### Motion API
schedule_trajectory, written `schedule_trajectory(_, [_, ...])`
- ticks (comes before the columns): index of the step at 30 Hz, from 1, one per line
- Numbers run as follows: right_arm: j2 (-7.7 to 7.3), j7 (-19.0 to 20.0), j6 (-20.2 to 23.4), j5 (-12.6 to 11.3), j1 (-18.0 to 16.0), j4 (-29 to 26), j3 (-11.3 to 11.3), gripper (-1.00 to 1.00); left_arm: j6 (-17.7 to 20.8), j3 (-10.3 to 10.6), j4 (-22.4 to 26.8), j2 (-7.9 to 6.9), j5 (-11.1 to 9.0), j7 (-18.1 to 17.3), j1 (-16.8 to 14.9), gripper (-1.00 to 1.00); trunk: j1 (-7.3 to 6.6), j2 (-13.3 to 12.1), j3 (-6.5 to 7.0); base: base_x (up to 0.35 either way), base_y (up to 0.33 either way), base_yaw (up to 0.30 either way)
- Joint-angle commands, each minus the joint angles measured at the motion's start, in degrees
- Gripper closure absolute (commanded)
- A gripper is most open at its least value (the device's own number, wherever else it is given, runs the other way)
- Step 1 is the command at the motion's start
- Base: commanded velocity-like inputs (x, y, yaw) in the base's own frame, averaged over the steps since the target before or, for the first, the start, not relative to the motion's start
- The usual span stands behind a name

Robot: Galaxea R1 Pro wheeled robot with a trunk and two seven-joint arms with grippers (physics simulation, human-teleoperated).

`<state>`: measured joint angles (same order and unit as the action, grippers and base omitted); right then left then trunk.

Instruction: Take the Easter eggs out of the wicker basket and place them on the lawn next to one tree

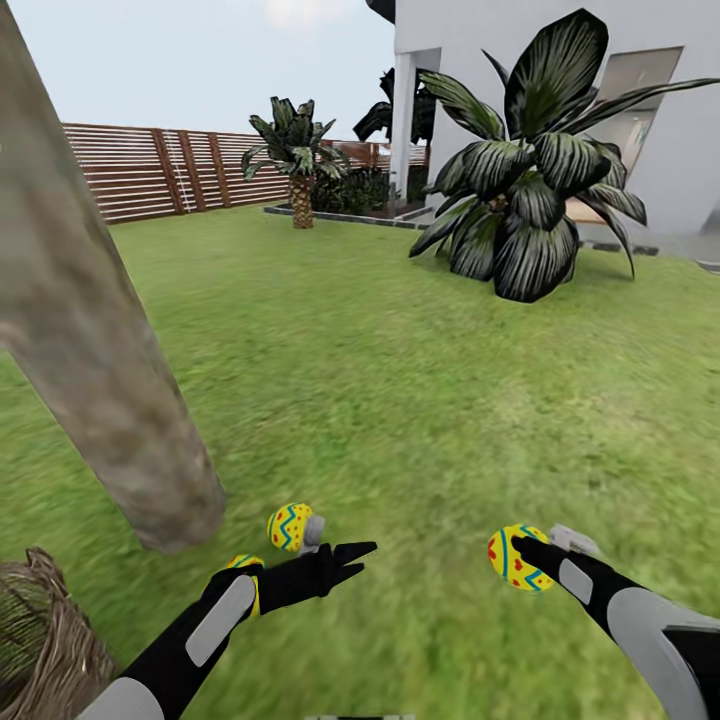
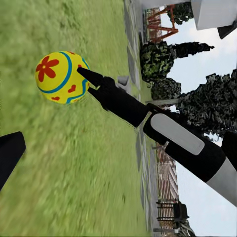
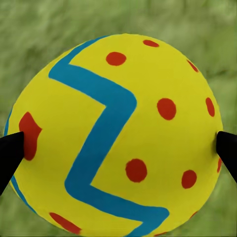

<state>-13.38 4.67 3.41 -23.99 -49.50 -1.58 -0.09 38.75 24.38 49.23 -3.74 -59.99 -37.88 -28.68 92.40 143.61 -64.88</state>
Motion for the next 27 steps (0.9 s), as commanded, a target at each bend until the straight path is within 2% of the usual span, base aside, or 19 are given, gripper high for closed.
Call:
schedule_trajectory(1, [0.01, 0.1, 0.3, -0.4, 0.0, -0.1, 0.0, 1.00, 0.4, 0.1, 0.0, -0.04, -0.5, 0.1, -0.1, -1.00, 0.01, 0.0, -0.05, 0.240, -0.237, 0.289])
schedule_trajectory(15, [0.19, 0.1, -0.6, -0.4, 0.0, -0.1, 0.0, 1.00, 0.0, 0.1, 0.0, -0.04, -0.6, 0.0, -0.1, -1.00, 0.01, 0.0, -0.05, 0.264, -0.206, 0.289])
schedule_trajectory(23, [0.20, 0.1, -0.6, -0.4, 0.0, -0.1, 0.0, 1.00, -0.7, 0.1, 0.0, -0.04, -1.0, -0.3, -0.1, -1.00, 0.01, 0.0, -0.05, -0.015, -0.015, 0.289])
schedule_trajectory(27, [0.20, -1.9, -0.6, -0.4, 0.1, -0.1, 0.0, 1.00, -1.1, 0.1, -0.9, -0.01, -1.1, -0.3, -0.1, -1.00, 0.01, 0.0, -0.05, -0.008, 0.000, 0.208])
